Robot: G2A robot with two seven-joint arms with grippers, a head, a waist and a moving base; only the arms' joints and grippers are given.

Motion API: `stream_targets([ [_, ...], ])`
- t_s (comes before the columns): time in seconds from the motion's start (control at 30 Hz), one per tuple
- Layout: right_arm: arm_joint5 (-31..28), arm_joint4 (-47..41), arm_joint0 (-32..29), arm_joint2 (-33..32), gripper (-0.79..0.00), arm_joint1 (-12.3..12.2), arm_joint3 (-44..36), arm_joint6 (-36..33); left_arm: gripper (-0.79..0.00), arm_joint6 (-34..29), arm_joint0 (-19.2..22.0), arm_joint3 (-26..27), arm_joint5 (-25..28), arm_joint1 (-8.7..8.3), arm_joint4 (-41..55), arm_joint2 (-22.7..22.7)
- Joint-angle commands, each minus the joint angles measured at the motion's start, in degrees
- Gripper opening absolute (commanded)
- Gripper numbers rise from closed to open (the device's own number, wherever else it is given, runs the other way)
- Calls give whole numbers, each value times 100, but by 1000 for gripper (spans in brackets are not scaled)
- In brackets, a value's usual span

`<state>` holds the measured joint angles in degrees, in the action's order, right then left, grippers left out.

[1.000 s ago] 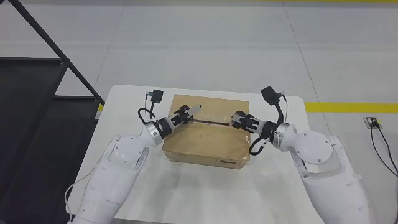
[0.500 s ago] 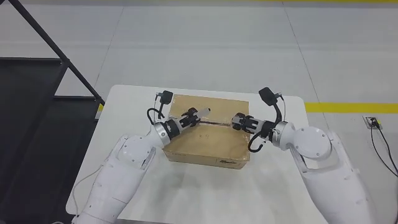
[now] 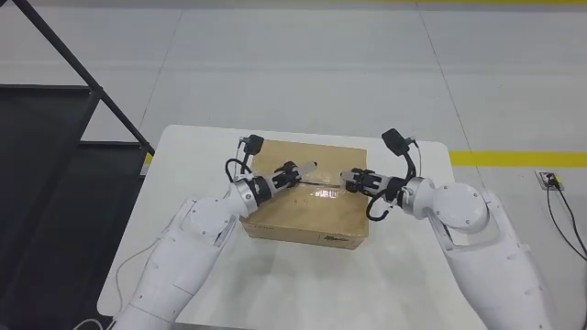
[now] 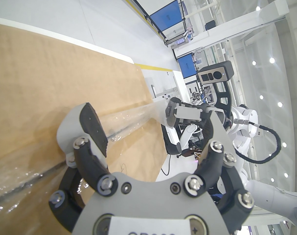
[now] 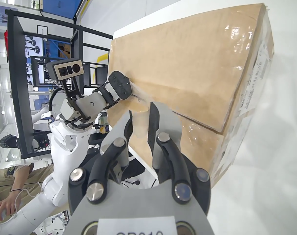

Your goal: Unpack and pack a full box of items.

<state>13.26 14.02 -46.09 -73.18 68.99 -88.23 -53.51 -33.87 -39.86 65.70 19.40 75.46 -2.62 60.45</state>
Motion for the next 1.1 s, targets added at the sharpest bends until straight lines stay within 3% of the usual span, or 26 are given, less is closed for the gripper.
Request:
stream_targets([
  [0.0, 23, -5, 19, 6, -74, -4, 34, 7, 0, 1, 1, -9, 13, 5, 3, -5],
  [0.03, 30, -7, 29, 9, 0, -7, 51, 6, 0, 5, -1, -13, 17, 7, 1, -9],
  [0.37, -126, -189, -199, -379, 0, -83, -185, 365, 0, -16, -1, -42, 24, 24, -6, -15],
  [0.53, -1352, -256, -602, -435, 0, -144, -764, 232, 0, 24, -23, -11, 59, 29, 21, 7],
  [0.67, -1702, 19, -722, -196, 0, -143, -942, 423, 0, 103, -64, 16, 98, 33, 188, 82],
  [0.83, -2215, 420, -748, 190, 0, -115, -999, 821, 0, 64, -158, 90, 143, -11, 570, 376],
  [1.07, -2225, 976, -490, 872, 0, 5, -771, 1531, 0, -141, -549, 466, 220, -164, 1256, 1122],
])
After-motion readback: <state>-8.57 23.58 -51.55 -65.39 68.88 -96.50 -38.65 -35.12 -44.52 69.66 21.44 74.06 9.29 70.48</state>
